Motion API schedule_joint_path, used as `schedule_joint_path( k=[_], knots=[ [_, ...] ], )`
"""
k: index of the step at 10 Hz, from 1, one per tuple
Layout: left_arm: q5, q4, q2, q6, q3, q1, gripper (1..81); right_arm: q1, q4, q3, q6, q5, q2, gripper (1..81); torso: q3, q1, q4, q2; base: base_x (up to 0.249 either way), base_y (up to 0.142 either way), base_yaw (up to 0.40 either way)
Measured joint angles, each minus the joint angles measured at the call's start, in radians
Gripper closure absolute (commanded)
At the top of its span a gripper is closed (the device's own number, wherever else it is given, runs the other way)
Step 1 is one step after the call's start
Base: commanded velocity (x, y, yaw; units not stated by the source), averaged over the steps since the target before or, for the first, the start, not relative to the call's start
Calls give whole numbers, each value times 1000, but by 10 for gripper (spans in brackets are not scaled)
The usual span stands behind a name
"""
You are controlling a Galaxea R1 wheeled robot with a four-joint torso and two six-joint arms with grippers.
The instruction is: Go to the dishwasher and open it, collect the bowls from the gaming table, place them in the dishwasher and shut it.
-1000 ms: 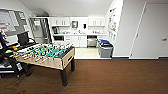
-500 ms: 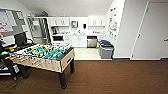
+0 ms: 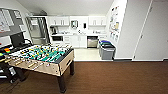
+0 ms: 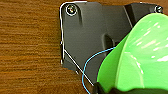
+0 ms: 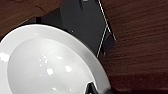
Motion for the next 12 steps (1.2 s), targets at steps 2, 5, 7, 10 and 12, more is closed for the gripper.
schedule_joint_path(
  k=[2,5,7,10,12],
  knots=[
    [0,0,-1,0,0,-2,811,1,0,0,0,0,1,811,0,0,0,0,214,-73,0],
    [1,0,2,0,0,0,811,-2,0,0,0,1,4,811,0,0,0,0,214,-95,0],
    [-1,1,7,0,1,-7,811,3,0,-2,0,6,-2,811,0,0,0,0,214,-96,0],
    [1,2,2,0,0,-3,811,-1,0,-2,-2,0,3,811,0,1,0,1,214,-96,0],
    [0,2,10,0,1,-3,811,3,0,-3,-3,3,-5,811,0,-1,0,0,214,-96,0]
  ],
)
